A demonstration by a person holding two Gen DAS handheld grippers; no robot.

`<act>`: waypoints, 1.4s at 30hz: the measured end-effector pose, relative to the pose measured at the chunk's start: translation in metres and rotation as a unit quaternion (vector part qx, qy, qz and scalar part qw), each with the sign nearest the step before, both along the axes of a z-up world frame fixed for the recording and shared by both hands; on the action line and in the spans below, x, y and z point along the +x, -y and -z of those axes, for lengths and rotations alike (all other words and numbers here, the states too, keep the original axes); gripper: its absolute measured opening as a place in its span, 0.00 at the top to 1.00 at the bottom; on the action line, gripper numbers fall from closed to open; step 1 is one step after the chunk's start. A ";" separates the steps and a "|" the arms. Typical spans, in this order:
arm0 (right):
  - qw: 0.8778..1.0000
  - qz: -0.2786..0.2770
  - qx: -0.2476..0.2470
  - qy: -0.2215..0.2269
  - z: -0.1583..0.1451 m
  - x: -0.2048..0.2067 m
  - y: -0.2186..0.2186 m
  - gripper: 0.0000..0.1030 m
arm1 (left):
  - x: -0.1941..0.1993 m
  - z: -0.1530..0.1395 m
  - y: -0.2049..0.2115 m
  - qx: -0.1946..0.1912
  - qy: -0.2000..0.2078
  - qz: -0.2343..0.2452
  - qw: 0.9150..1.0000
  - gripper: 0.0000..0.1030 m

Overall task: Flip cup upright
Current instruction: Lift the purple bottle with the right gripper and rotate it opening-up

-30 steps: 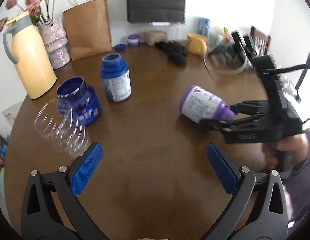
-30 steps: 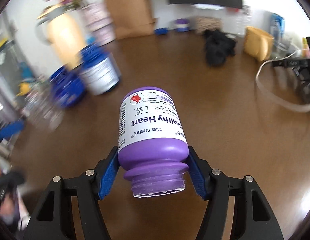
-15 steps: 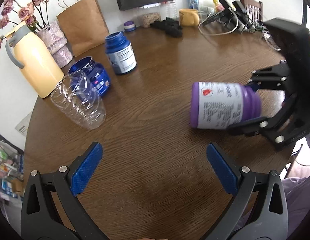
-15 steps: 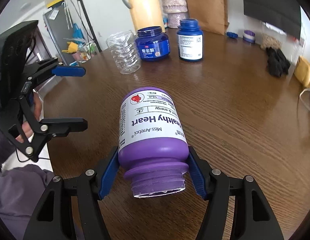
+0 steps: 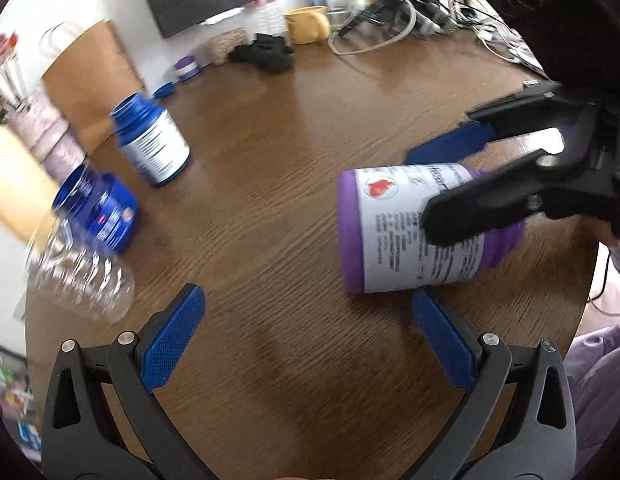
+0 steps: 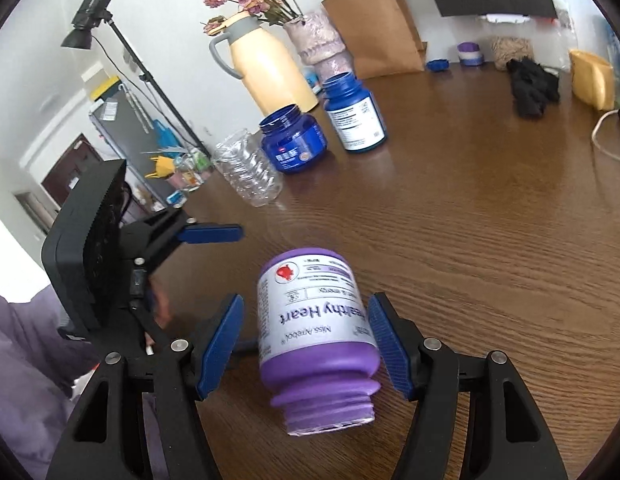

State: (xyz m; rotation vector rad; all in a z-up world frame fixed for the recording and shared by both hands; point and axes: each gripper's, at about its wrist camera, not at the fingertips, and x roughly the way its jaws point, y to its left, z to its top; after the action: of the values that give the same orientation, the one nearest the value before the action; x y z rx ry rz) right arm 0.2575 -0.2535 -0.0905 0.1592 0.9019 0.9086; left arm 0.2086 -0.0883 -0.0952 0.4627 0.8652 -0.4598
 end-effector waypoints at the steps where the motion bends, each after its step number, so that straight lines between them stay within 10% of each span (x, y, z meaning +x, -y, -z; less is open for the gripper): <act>1: 1.000 0.002 -0.004 -0.001 0.001 0.002 0.000 0.33 | 0.001 0.001 0.003 0.002 0.001 0.003 1.000 0.00; 19: 0.993 -0.096 0.032 -0.056 0.006 0.029 -0.033 0.32 | -0.013 -0.002 0.031 -0.028 -0.017 0.091 0.995 0.00; 28: 0.997 0.040 0.066 -0.018 -0.022 0.027 0.023 0.32 | -0.005 -0.012 0.036 -0.074 -0.033 0.095 0.992 0.02; 31: 0.993 0.096 0.067 -0.022 -0.023 0.021 0.048 0.32 | -0.001 -0.005 0.042 -0.062 -0.048 0.092 0.993 0.39; 42: 0.984 0.118 0.087 -0.101 0.013 -0.008 0.054 0.32 | -0.006 -0.027 0.017 -0.111 -0.015 0.017 0.994 0.40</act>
State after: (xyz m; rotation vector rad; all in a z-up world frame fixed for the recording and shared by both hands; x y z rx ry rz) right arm 0.2495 -0.3071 -0.1039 0.5065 0.9670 0.7569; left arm 0.2030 -0.1054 -0.0683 0.2675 0.8250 -0.5875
